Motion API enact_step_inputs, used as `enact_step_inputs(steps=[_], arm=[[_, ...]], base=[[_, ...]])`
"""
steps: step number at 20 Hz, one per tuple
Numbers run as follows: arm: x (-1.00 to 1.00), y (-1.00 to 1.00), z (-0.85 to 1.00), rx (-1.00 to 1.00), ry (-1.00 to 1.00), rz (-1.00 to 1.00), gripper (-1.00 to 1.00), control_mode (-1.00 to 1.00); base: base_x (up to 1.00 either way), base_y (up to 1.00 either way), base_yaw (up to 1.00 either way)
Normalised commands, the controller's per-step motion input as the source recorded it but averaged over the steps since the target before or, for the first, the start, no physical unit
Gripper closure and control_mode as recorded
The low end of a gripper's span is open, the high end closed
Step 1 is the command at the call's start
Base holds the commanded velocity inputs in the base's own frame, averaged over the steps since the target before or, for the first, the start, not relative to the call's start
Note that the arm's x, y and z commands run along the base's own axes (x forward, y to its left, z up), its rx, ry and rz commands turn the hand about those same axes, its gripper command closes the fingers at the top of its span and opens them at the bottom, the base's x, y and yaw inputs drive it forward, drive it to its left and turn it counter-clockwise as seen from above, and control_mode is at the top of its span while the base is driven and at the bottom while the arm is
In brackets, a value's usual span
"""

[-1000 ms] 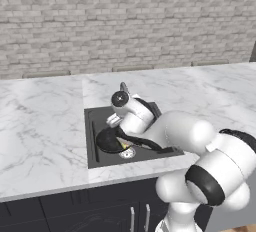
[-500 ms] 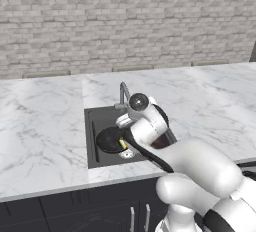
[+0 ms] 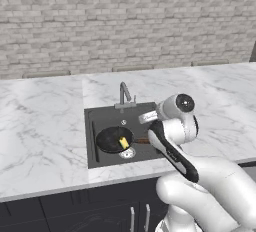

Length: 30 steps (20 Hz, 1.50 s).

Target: Pick the pan and sponge and place them into the sink. Then turn on the water.

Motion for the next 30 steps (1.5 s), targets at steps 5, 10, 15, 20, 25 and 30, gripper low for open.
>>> enact_step_inputs(steps=[5,10,15,20,25,30], arm=[[-0.04,-0.61,0.08,0.21,-0.07,0.06,-1.0,-1.0],[0.0,-0.3,0.04,0.09,-0.08,0.06,-1.0,-1.0],[0.0,-0.03,0.0,0.0,-0.09,0.06,-1.0,-1.0],[0.0,0.0,0.0,0.0,-0.1,0.07,-1.0,-1.0],[0.0,0.0,-0.01,0.0,-0.07,0.06,-1.0,-1.0],[0.0,0.0,-0.1,0.0,-0.05,0.05,-1.0,-1.0]], base=[[0.0,0.0,0.0],[0.0,0.0,0.0],[0.0,0.0,0.0],[0.0,0.0,0.0],[0.0,0.0,0.0],[0.0,0.0,0.0]])
